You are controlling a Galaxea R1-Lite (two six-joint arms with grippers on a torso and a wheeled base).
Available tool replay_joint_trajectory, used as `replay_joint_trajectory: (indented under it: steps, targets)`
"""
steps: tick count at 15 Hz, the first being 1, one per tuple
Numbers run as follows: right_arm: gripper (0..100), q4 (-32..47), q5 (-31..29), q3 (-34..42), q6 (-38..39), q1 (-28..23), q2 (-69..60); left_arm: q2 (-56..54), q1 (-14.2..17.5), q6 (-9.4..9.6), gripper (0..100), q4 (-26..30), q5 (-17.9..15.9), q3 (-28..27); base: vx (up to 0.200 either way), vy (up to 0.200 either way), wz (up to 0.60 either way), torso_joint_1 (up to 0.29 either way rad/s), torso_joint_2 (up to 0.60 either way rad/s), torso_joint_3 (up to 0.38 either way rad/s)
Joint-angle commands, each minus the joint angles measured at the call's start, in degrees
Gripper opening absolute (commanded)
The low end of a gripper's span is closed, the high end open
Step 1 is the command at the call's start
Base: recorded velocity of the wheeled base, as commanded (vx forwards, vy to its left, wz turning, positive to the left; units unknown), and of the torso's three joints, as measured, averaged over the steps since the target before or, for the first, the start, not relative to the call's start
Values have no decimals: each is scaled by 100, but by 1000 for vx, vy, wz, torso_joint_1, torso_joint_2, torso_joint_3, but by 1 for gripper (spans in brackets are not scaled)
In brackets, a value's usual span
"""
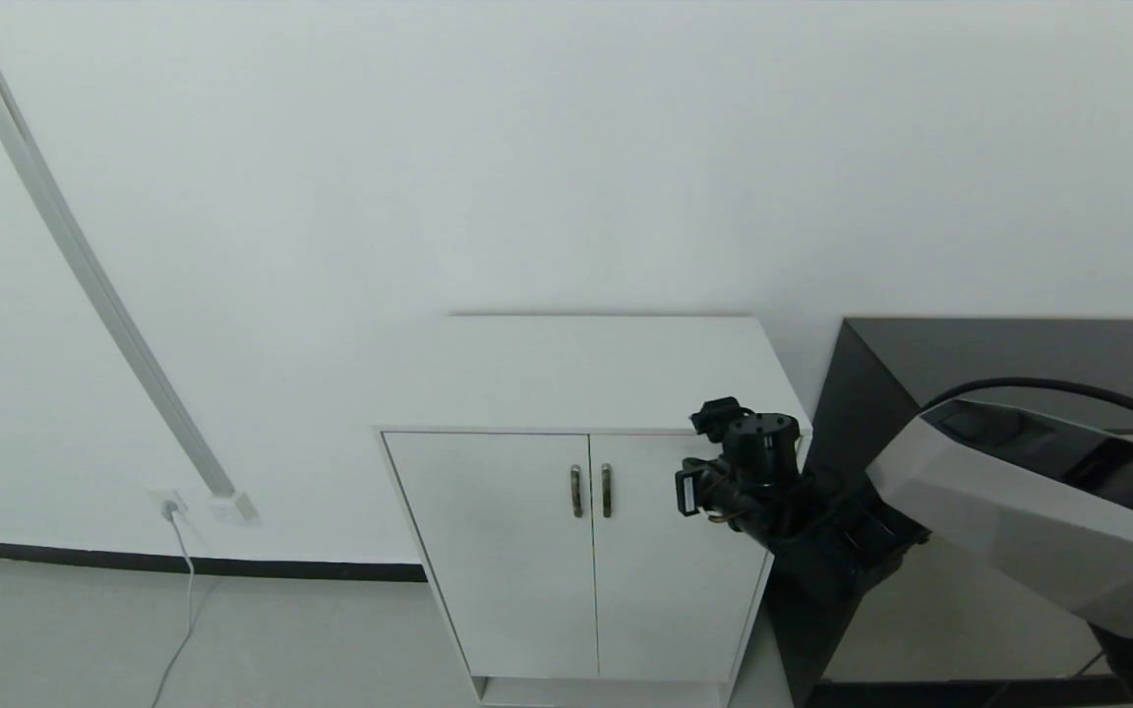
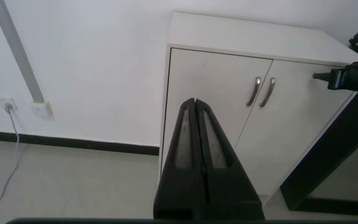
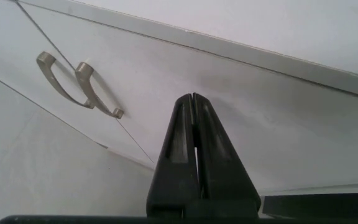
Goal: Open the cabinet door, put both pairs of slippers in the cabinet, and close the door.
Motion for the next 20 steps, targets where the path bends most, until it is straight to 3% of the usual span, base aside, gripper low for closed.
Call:
replay_joint_trajectory:
  steps: [1,6,12,15,16,20]
  targets:
    - [0,-209,0,745,2,16,-607,7,1,5,0,0,-5,1,0,0,0,0,0,0]
    - [0,-781,-8,2757,11,-424,-2277,7,1,14,0,0,-14,-8,0,0,0,0,0,0]
    - [0,-754,0,4014,-156,-1215,-3798,7,1,5,0,0,-5,1,0,0,0,0,0,0]
    - [0,-746,0,4392,-262,-1303,-4211,7,1,5,0,0,-5,1,0,0,0,0,0,0]
    - [0,-746,0,4893,-473,-1364,-4756,7,1,14,0,0,-5,-8,0,0,0,0,0,0]
    - [0,-649,0,5649,-754,-1373,-5679,7,1,5,0,0,-5,1,0,0,0,0,0,0]
